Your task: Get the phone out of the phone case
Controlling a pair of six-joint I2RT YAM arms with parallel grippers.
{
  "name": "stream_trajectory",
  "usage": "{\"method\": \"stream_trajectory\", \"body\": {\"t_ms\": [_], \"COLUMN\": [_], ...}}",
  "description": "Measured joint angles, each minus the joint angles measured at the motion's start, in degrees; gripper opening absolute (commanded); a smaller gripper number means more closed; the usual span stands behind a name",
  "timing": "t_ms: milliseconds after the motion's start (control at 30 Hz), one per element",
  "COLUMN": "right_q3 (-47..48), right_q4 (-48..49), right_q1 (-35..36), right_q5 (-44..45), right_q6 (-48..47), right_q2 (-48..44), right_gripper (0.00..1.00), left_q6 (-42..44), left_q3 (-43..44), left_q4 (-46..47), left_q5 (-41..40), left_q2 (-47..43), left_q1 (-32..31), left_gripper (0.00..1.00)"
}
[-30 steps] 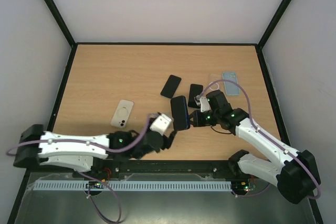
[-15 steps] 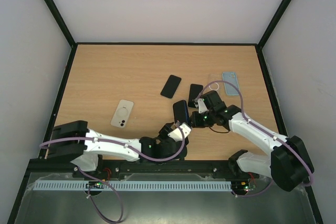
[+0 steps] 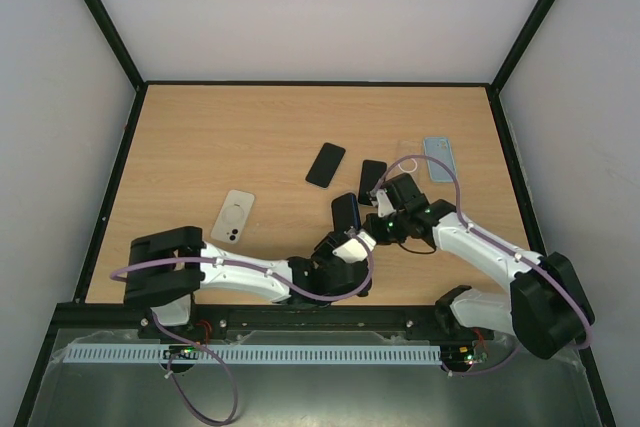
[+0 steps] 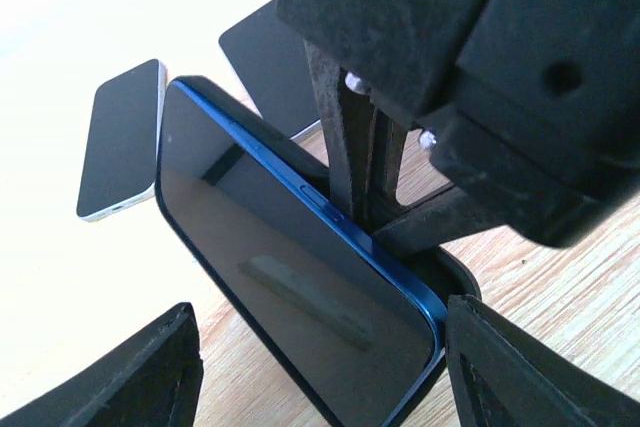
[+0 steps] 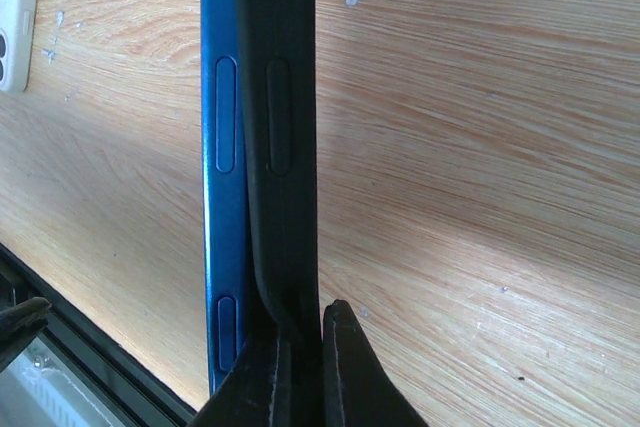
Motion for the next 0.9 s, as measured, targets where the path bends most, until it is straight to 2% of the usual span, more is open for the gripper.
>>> {"method": "stream_trajectory", "body": {"t_ms": [167, 367, 633, 900], "right_q3": [0.00, -0.15, -0.50, 0.00], "right_q4": [0.35, 0.63, 1.46, 2.69], "right_q1": [-0.28, -0.37, -1.01, -1.27], "right_q5": [0.07, 0.15, 1.14, -0.48], "right_q6": [-0.04, -0.17, -0.24, 0.02], "right_q2": [0.31, 0.28, -0.11, -0.17], "right_gripper": [0.02, 0.02, 0.02, 0.02], "left_q6": [-1.33, -2.32, -3.80, -15.54], "left_q3": [0.94, 1.40, 6.80, 13.90], "left_q4": [-0.98, -1.11, -5.29, -16.74], "left_q5": [-2.43, -3.87, -8.46, -17.27], "left_q2": [1.68, 4.02, 8.68, 14.21], "left_q1": [-0.02, 0.02, -0.04, -0.37], "left_gripper": [0.76, 0.78, 0.63, 0.38]}}
